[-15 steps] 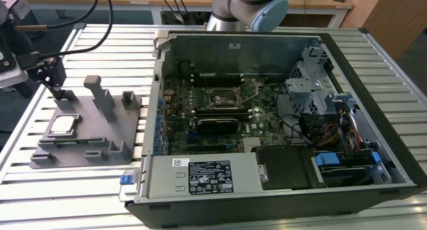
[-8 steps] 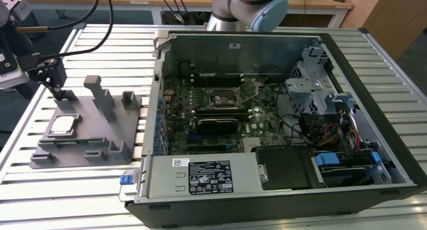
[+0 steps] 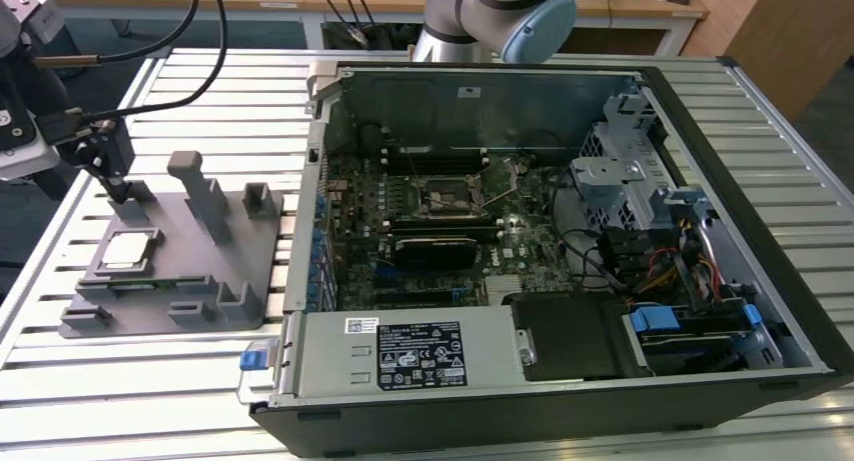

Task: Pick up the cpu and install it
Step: 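Pick up the cpu and move it towards the insertion slot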

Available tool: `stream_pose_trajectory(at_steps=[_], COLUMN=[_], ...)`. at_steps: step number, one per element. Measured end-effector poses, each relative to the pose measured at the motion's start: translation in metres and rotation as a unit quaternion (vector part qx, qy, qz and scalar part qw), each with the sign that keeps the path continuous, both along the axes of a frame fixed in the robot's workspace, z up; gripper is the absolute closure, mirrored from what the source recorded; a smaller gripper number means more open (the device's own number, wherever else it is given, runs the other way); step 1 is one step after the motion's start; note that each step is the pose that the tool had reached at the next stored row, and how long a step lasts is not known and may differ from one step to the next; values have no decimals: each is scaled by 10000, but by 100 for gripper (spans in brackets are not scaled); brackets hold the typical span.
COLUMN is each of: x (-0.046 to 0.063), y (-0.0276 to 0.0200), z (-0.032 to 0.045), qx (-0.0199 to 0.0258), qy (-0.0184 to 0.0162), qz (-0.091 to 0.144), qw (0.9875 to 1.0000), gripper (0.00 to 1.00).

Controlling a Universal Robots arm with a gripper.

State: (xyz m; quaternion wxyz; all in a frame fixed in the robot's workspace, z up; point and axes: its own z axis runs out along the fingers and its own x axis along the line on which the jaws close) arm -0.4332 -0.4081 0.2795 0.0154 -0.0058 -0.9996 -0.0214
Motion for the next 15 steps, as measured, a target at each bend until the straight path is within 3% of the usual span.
stream_pose_trajectory(at_steps=[15], x=[0], y=[0], z=[-42], qx=[0], qy=[0], qz=[0], qw=[10000], gripper=[35])
